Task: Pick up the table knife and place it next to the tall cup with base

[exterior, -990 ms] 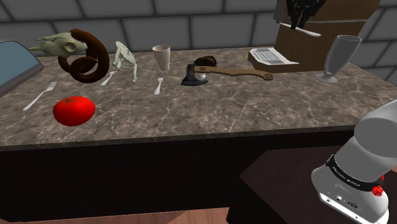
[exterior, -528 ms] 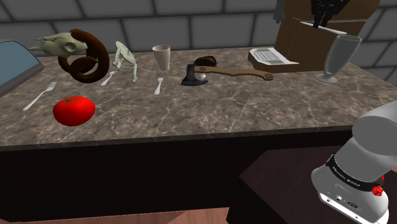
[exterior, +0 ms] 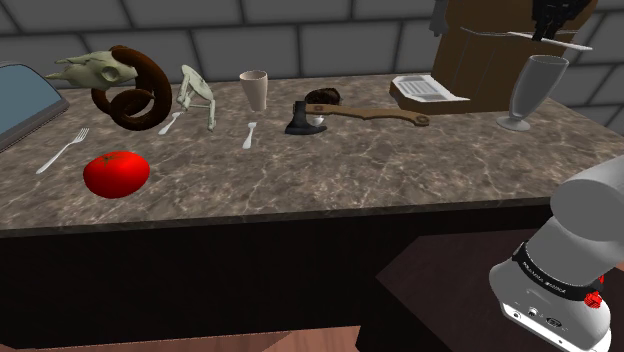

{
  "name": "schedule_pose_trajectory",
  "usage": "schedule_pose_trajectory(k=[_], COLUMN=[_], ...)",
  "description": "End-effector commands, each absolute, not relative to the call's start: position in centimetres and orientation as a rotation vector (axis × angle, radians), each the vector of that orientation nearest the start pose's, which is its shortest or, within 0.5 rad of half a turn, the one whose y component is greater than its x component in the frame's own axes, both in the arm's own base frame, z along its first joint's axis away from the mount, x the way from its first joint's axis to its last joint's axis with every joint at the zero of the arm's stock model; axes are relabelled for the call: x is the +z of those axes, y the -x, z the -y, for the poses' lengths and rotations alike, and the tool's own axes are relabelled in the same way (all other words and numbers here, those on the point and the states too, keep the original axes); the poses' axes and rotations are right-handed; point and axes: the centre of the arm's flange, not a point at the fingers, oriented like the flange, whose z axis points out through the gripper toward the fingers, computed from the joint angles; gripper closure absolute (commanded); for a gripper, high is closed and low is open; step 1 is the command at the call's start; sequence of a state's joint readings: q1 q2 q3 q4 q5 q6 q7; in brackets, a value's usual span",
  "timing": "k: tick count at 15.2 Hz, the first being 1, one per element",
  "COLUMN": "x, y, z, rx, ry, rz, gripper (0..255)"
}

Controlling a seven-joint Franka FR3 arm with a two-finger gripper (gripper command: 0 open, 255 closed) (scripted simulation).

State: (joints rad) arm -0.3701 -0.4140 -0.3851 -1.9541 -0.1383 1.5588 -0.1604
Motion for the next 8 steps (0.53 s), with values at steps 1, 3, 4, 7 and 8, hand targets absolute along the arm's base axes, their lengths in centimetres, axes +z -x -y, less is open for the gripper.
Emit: schedule_pose_trajectory(k=[1,3,4,7,8], x=[62.7,61.6,61.1,59.5,59.0], y=[-26.1,-26.1,-26.1,-26.1,-26.1], z=[35.6,35.6,35.6,35.6,35.6], rx=[0.003,0.003,0.003,0.003,0.003], ry=[3.003,3.003,3.003,3.003,3.003], rz=[-0.869,-0.869,-0.869,-0.869,-0.869], gripper=[255,255,255,255,255])
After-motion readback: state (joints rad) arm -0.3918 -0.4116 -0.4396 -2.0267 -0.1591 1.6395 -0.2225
